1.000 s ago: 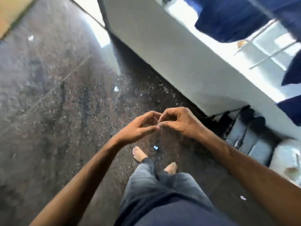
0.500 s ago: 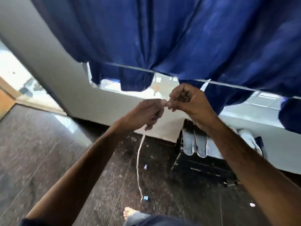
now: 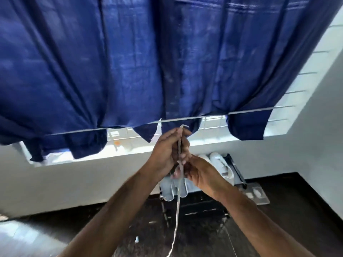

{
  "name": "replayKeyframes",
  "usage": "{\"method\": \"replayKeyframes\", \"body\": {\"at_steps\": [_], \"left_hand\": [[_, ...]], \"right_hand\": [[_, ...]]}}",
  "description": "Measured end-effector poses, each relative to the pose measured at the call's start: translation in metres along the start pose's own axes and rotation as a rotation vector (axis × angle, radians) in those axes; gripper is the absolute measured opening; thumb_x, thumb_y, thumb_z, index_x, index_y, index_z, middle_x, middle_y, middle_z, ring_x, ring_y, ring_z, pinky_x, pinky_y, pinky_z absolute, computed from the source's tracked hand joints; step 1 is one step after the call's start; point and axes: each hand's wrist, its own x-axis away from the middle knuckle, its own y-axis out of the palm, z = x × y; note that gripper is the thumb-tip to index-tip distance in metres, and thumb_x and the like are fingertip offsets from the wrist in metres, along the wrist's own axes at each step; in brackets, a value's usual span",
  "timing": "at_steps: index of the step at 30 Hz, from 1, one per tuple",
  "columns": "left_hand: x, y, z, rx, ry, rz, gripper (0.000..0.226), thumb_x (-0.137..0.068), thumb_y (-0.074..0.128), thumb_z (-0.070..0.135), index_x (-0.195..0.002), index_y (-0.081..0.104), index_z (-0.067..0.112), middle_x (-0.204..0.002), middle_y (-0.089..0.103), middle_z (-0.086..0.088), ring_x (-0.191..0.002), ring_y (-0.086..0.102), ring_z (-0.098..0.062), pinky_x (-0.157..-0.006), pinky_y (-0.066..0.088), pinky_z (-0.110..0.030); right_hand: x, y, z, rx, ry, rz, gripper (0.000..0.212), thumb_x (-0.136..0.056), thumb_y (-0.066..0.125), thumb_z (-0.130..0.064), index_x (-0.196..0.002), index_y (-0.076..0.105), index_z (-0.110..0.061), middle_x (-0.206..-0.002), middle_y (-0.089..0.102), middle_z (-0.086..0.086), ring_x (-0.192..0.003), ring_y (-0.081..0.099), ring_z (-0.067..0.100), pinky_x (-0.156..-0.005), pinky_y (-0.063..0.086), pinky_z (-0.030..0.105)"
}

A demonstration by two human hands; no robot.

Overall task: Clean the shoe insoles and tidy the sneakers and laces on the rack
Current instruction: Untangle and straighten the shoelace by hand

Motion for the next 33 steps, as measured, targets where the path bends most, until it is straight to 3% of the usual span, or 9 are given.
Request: {"method": "replayKeyframes", "body": {"at_steps": [2, 5, 10, 15, 19, 23, 28, 31, 33], "left_hand": [[-0.009, 0.014, -0.002, -0.021, -0.012, 0.009, 0.032, -0.106, 0.047, 0.029, -0.085, 0.061, 0.011, -0.055, 0.058, -0.007, -0.036, 0.046, -0.017, -0.051, 0.048, -0.029], [-0.021, 0.035, -0.006, -0.02, -0.028, -0.013, 0.037, -0.106, 0.048, 0.029, -0.076, 0.06, 0.011, -0.057, 0.063, -0.011, -0.042, 0.057, -0.021, -0.056, 0.053, -0.036], [-0.036, 0.061, -0.017, 0.084, -0.105, -0.118, 0.033, -0.107, 0.04, 0.023, -0.089, 0.06, 0.004, -0.066, 0.072, -0.014, -0.053, 0.07, -0.025, -0.061, 0.062, -0.039], [-0.054, 0.067, -0.033, 0.003, -0.211, -0.223, 0.036, -0.108, 0.039, 0.024, -0.083, 0.057, 0.006, -0.067, 0.073, -0.018, -0.051, 0.071, -0.026, -0.052, 0.06, -0.033], [-0.07, 0.061, -0.056, -0.177, -0.328, -0.31, 0.046, -0.104, 0.046, 0.022, -0.07, 0.07, 0.004, -0.086, 0.075, -0.029, -0.074, 0.077, -0.037, -0.077, 0.064, -0.041], [-0.09, 0.055, -0.081, -0.225, -0.423, -0.277, 0.04, -0.104, 0.047, 0.02, -0.089, 0.079, 0.001, -0.099, 0.078, -0.022, -0.091, 0.078, -0.03, -0.085, 0.061, -0.034], [-0.116, 0.06, -0.088, -0.066, -0.411, -0.103, 0.031, -0.105, 0.053, 0.018, -0.109, 0.072, -0.005, -0.088, 0.078, -0.013, -0.072, 0.075, -0.017, -0.07, 0.061, -0.024], [-0.126, 0.066, -0.084, 0.013, -0.414, -0.194, 0.036, -0.108, 0.047, 0.024, -0.115, 0.07, -0.002, -0.107, 0.077, -0.017, -0.094, 0.077, -0.022, -0.085, 0.059, -0.032], [-0.129, 0.072, -0.081, 0.08, -0.424, -0.273, 0.036, -0.109, 0.043, 0.022, -0.116, 0.069, -0.002, -0.112, 0.076, -0.021, -0.103, 0.075, -0.029, -0.093, 0.059, -0.038]], "right_hand": [[0.014, -0.016, -0.008, 0.037, -0.015, -0.005, 0.03, -0.106, 0.045, -0.03, -0.087, 0.063, -0.016, -0.066, 0.041, 0.008, -0.059, 0.047, 0.019, -0.078, 0.052, 0.038], [0.031, -0.045, -0.012, 0.161, -0.038, 0.067, 0.033, -0.101, 0.052, -0.035, -0.093, 0.068, -0.007, -0.063, 0.03, 0.006, -0.057, 0.028, 0.017, -0.066, 0.046, 0.029], [0.044, -0.084, -0.006, 0.185, 0.057, 0.124, 0.041, -0.097, 0.062, -0.047, -0.089, 0.061, -0.007, -0.064, 0.031, -0.001, -0.058, 0.026, 0.015, -0.063, 0.038, 0.029], [0.043, -0.115, -0.017, 0.079, 0.249, 0.361, 0.037, -0.105, 0.05, -0.031, -0.071, 0.049, -0.017, -0.058, 0.029, -0.004, -0.049, 0.025, 0.012, -0.052, 0.027, 0.027], [0.029, -0.135, -0.053, 0.051, 0.304, 0.551, 0.041, -0.102, 0.056, -0.037, -0.065, 0.048, -0.022, -0.055, 0.026, -0.007, -0.044, 0.019, 0.008, -0.047, 0.016, 0.023], [0.014, -0.126, -0.096, 0.152, 0.159, 0.604, 0.029, -0.106, 0.052, -0.028, -0.082, 0.059, -0.013, -0.055, 0.03, -0.007, -0.043, 0.022, 0.006, -0.04, 0.019, 0.019], [0.015, -0.091, -0.082, 0.344, -0.006, 0.588, 0.022, -0.105, 0.054, -0.025, -0.095, 0.067, -0.01, -0.053, 0.044, -0.012, -0.044, 0.03, 0.003, -0.041, 0.025, 0.016], [0.025, -0.093, -0.037, 0.301, 0.051, 0.583, 0.03, -0.105, 0.053, -0.03, -0.107, 0.07, -0.005, -0.059, 0.039, -0.006, -0.05, 0.026, 0.008, -0.047, 0.022, 0.02], [0.033, -0.107, -0.014, 0.244, 0.133, 0.545, 0.033, -0.104, 0.053, -0.035, -0.103, 0.069, -0.006, -0.06, 0.035, -0.003, -0.053, 0.024, 0.011, -0.055, 0.016, 0.029]]}}
